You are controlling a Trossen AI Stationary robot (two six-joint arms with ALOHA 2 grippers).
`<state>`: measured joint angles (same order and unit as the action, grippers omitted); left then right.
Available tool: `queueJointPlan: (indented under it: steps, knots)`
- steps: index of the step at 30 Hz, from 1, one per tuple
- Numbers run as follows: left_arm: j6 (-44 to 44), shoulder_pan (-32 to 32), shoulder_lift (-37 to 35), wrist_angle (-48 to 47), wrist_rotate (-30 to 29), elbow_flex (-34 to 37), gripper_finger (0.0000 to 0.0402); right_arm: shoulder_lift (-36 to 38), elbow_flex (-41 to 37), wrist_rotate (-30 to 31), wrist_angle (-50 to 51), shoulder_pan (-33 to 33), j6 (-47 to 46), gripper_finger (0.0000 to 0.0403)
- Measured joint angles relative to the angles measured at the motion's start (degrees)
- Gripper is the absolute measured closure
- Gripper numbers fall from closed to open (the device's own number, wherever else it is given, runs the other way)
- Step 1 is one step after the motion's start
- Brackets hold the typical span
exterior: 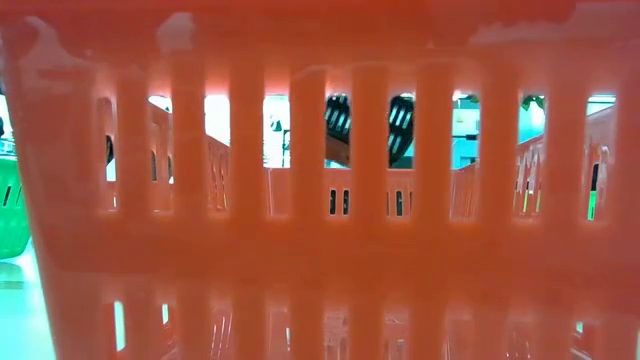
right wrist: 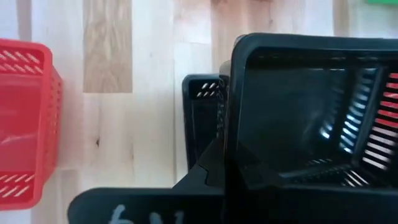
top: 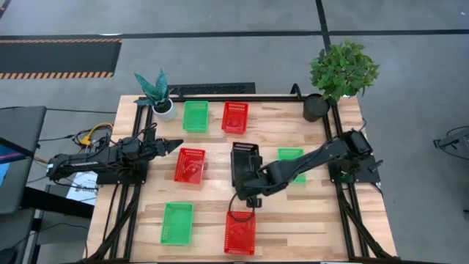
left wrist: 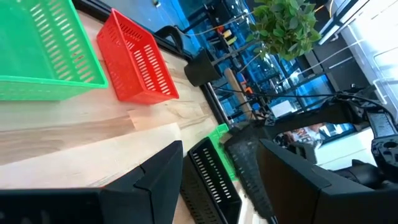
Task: Stack baskets by color
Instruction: Stack the top black basket on the black baskets
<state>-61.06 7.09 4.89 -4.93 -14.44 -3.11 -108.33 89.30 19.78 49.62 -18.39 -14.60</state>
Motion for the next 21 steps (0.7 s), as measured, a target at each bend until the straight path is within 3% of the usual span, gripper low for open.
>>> queueJointPlan:
  steps: [21]
  knots:
    - [-0.09,0.00,0.00,0.02,0.15,0.00,0.0209,0.17,-0.01,-3.39,-0.42,1.20,-0.32,0.0388]
